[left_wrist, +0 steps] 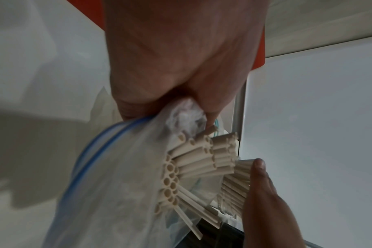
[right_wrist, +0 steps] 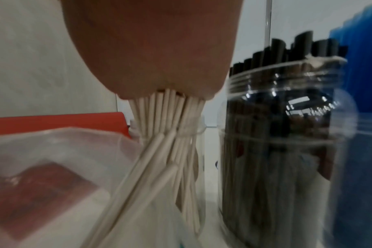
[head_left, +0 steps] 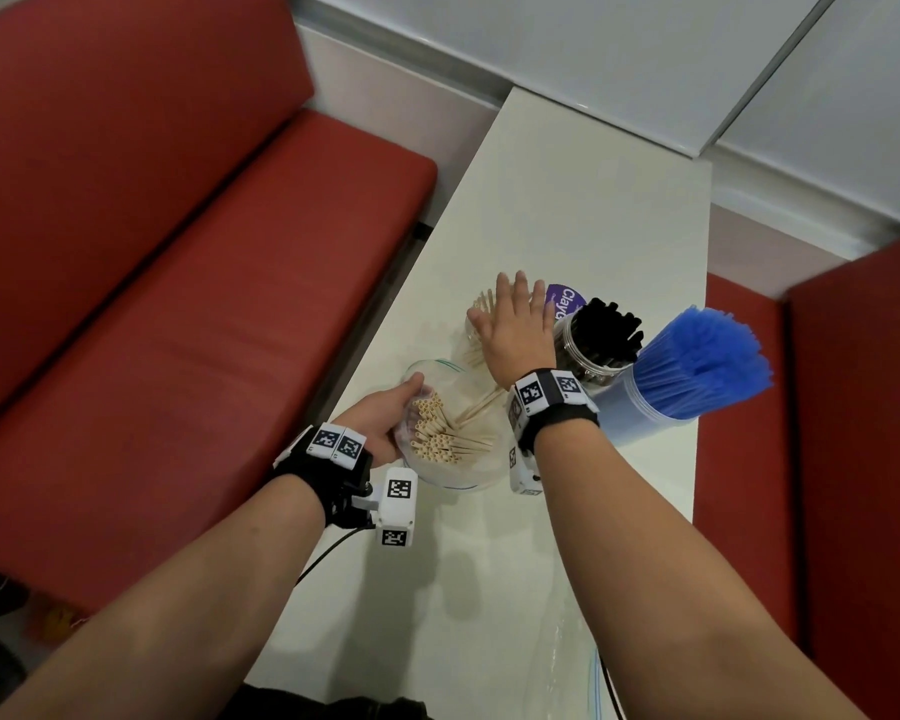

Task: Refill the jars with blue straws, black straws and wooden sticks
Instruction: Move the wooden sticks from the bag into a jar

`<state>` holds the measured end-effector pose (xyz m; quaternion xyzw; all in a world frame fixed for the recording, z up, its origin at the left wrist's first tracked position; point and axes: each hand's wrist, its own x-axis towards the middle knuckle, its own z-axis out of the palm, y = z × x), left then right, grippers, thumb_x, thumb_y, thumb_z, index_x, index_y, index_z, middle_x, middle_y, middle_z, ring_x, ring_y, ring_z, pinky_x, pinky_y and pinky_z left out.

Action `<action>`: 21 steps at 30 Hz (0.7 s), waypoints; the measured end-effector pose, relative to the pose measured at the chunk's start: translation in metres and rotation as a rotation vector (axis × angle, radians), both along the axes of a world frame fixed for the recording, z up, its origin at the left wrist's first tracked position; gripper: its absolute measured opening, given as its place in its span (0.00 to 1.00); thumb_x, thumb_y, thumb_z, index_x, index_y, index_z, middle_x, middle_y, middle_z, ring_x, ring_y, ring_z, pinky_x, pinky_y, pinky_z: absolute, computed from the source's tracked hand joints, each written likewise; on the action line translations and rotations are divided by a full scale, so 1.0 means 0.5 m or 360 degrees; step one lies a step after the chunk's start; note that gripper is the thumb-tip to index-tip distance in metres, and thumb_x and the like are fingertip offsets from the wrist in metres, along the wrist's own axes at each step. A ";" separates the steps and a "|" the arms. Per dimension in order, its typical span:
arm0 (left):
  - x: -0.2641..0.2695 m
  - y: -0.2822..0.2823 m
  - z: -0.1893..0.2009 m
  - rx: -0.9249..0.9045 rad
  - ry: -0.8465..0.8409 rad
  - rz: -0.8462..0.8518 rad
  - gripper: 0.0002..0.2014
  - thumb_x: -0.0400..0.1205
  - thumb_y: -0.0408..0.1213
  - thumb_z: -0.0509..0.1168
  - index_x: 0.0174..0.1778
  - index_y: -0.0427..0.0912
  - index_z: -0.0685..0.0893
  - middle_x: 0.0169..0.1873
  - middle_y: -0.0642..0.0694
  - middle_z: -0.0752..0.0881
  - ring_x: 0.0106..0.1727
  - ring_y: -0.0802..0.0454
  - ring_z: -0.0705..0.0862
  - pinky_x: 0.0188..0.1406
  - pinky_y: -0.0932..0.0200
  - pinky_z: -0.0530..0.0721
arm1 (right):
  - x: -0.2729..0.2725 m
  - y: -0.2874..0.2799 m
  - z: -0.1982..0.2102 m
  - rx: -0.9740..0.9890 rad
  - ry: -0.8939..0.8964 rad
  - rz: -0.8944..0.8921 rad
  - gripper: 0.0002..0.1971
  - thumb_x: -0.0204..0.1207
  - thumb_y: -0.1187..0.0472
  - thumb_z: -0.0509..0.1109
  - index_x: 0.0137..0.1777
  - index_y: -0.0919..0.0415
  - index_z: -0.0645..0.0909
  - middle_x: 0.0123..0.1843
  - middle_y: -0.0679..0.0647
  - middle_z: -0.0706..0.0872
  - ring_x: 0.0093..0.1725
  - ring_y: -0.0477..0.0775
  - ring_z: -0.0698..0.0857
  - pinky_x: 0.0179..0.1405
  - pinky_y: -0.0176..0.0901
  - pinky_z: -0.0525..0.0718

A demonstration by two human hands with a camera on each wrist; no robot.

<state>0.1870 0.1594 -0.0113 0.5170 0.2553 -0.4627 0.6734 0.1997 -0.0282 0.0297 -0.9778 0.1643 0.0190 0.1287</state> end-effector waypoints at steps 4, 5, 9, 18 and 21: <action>-0.001 0.007 -0.003 0.0059 -0.0031 -0.0016 0.14 0.88 0.53 0.64 0.46 0.46 0.82 0.23 0.46 0.87 0.24 0.49 0.89 0.27 0.57 0.88 | -0.005 -0.010 0.008 0.0227 -0.0044 0.0027 0.32 0.91 0.42 0.49 0.90 0.55 0.51 0.91 0.57 0.50 0.90 0.65 0.40 0.88 0.63 0.40; -0.002 0.007 -0.004 0.0067 -0.0033 -0.0010 0.14 0.88 0.53 0.64 0.46 0.46 0.82 0.23 0.46 0.87 0.24 0.49 0.89 0.27 0.57 0.88 | -0.007 -0.011 0.016 0.0320 -0.0191 0.0044 0.30 0.91 0.45 0.52 0.89 0.55 0.55 0.90 0.58 0.55 0.90 0.65 0.42 0.88 0.62 0.43; -0.005 0.004 0.001 0.0071 -0.0066 -0.0026 0.15 0.88 0.53 0.64 0.46 0.45 0.83 0.23 0.45 0.86 0.23 0.49 0.88 0.25 0.57 0.88 | -0.052 0.006 0.040 0.0741 -0.0841 0.0079 0.19 0.83 0.62 0.58 0.72 0.57 0.80 0.69 0.54 0.84 0.75 0.55 0.76 0.75 0.54 0.74; -0.016 -0.010 0.018 0.0006 -0.0053 0.0036 0.14 0.89 0.54 0.63 0.52 0.46 0.82 0.42 0.37 0.90 0.42 0.40 0.90 0.50 0.40 0.87 | -0.211 0.049 -0.023 0.1281 0.0218 0.0148 0.17 0.75 0.74 0.65 0.58 0.54 0.79 0.53 0.54 0.85 0.51 0.53 0.84 0.58 0.49 0.86; -0.023 -0.017 0.029 0.0020 -0.0042 0.0037 0.15 0.88 0.54 0.63 0.53 0.46 0.81 0.42 0.37 0.86 0.41 0.41 0.87 0.48 0.40 0.87 | -0.242 0.052 -0.043 0.1344 0.0505 0.0223 0.35 0.74 0.77 0.69 0.79 0.57 0.65 0.67 0.57 0.74 0.57 0.50 0.80 0.48 0.22 0.79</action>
